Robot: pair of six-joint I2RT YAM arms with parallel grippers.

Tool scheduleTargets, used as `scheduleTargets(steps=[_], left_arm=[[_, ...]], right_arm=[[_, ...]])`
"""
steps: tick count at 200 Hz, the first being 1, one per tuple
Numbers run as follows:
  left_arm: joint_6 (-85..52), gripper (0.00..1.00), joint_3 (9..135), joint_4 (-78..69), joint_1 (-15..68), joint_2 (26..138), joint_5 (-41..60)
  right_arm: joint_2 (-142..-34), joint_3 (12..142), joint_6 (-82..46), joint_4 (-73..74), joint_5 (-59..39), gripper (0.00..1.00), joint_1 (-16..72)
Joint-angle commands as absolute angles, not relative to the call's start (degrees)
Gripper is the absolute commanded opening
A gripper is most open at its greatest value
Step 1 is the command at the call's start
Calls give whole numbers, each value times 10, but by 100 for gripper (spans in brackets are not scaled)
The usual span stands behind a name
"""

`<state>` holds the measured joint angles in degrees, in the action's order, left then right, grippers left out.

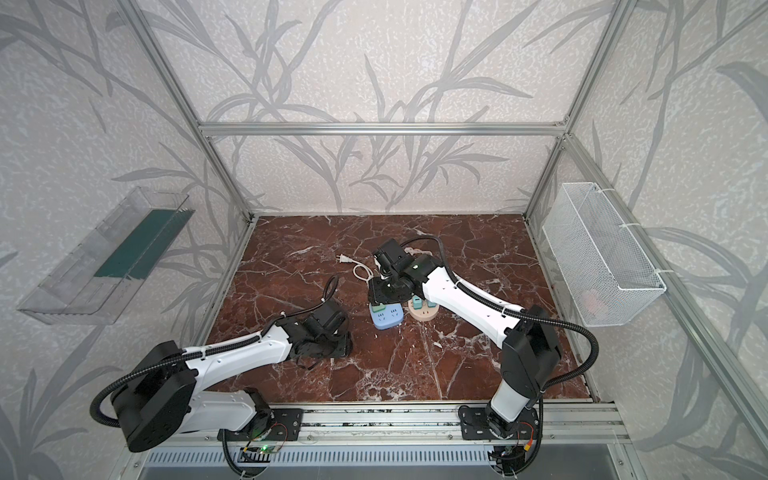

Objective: Insert the plug
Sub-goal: 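Lower the left gripper onto the pink adapter and close on it, then lift the pink adapter with the left gripper toward the right gripper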

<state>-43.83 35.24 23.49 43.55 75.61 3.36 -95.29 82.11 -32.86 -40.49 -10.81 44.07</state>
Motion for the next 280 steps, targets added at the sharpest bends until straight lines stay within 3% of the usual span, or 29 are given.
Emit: scheduleTargets(steps=[1, 92, 118, 135, 145, 207, 259, 280], left_arm=[[-429, 60, 347, 234, 440, 747, 31], [-436, 50, 328, 211, 457, 741, 33], [-428, 42, 322, 212, 461, 732, 14], [-417, 23, 326, 212, 462, 732, 2], [-411, 0, 332, 214, 461, 731, -9], [-266, 0, 367, 164, 468, 666, -144], [-117, 0, 279, -37, 491, 506, -127], [-41, 0, 255, -96, 492, 494, -128]], right_arm=[[-952, 818, -336, -408, -136, 56, 434], [-954, 834, -352, -449, -192, 55, 417], [-959, 849, -349, -477, -214, 55, 415], [-961, 858, -348, -492, -233, 55, 412], [-961, 858, -351, -494, -249, 55, 409], [-951, 856, -385, -491, -295, 55, 404], [-943, 863, -414, -475, -315, 58, 404], [-946, 873, -418, -475, -299, 60, 404]])
